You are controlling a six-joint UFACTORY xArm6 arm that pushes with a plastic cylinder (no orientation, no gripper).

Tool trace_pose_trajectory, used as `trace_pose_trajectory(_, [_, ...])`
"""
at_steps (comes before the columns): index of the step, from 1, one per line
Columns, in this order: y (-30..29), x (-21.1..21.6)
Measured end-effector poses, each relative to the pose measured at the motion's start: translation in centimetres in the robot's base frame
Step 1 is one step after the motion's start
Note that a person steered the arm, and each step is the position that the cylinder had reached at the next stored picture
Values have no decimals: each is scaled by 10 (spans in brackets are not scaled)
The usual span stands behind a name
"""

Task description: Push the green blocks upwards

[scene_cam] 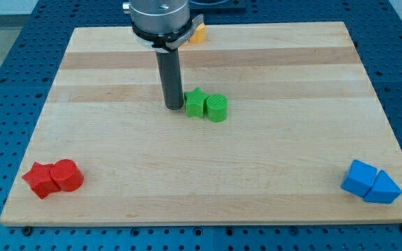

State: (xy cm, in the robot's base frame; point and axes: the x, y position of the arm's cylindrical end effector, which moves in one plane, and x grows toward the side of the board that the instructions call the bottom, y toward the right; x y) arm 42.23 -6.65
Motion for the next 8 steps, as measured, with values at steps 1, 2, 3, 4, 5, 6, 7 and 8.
trace_pose_trajectory(1, [10, 50])
trace_pose_trajectory(2, [34, 41])
trace_pose_trajectory(3, [20, -10])
trace_pose_trajectory(4, [1, -25])
trace_pose_trajectory(5, [4, 21])
trace_pose_trajectory(6, [35, 49])
trace_pose_trajectory(7, [76, 38])
trace_pose_trajectory(8, [70, -14])
